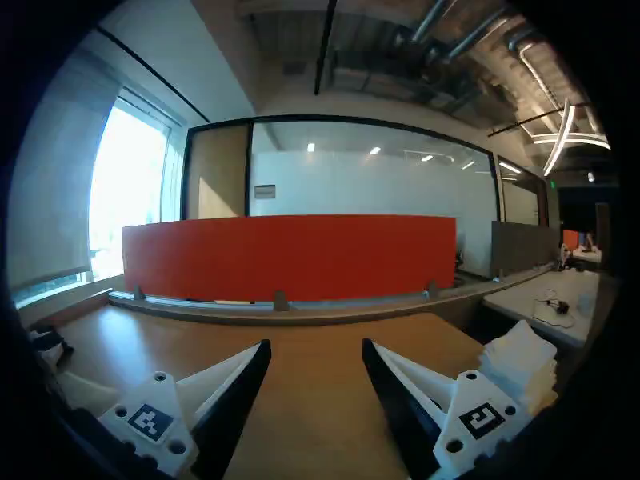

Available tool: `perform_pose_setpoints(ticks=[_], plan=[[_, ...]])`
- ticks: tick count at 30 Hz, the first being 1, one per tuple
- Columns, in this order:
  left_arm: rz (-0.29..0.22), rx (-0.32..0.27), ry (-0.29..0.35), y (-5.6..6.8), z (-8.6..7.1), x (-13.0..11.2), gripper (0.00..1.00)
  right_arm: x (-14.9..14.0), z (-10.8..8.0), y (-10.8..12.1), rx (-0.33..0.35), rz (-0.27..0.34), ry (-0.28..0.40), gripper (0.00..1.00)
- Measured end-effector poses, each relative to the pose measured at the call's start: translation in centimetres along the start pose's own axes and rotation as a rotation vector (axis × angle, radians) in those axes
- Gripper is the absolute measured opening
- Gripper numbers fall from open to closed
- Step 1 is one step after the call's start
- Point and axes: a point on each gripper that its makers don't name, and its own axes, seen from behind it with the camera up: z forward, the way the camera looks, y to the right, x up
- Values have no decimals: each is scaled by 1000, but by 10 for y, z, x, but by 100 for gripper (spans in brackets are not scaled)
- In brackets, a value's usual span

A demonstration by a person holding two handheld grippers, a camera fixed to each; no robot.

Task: Fold towel

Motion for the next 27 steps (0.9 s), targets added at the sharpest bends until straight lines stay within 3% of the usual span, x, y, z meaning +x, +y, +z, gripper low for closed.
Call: perform_pose_setpoints(ticks=[5, 27], plan=[[0, 0, 0, 0, 0, 0, 88, -14, -2, 9, 7, 5, 10, 87], [0, 0, 0, 0, 0, 0, 88, -86, 1, 11, 49, 64, 27, 87]])
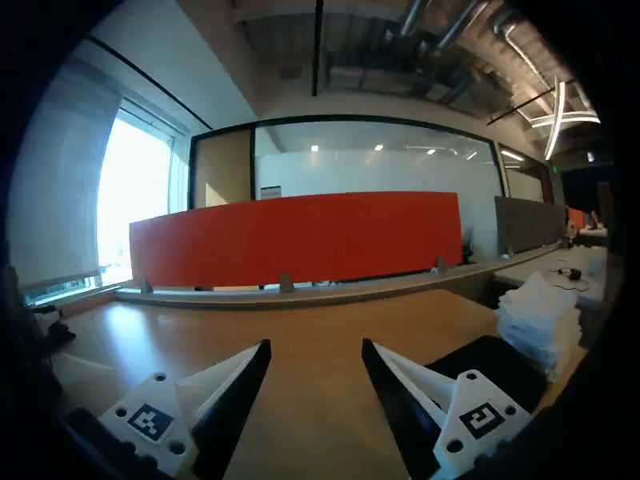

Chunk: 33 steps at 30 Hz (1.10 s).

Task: Fold towel

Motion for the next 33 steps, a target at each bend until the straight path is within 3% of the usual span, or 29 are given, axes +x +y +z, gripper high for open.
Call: perform_pose_setpoints(ticks=[11, 33], plan=[[0, 0, 0, 0, 0, 0, 88, -7, 0, 6, -6, 52, 3, 87], [0, 0, 0, 0, 0, 0, 89, -13, -4, -3, 19, -24, 31, 88]])
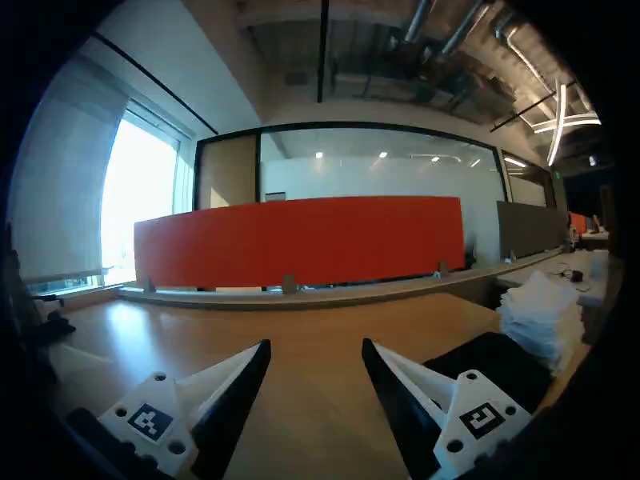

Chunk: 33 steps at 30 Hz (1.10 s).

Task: Fold towel

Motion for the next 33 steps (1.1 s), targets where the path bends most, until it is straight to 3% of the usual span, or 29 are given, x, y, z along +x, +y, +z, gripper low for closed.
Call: perform_pose_setpoints(ticks=[14, 23, 25, 27, 33], plan=[[0, 0, 0, 1, 0, 0, 90, -4, 0, -9, 4, -62, -3, 88], [0, 0, 0, 0, 0, 0, 89, -4, 2, -8, -2, -60, -6, 88], [0, 0, 0, 0, 0, 0, 90, -4, 2, -8, -3, -60, -6, 91], [0, 0, 0, 0, 0, 0, 90, -4, 2, -8, -3, -60, -6, 100], [0, 0, 0, 0, 0, 0, 90, -4, 2, -7, -3, -60, -6, 100]])
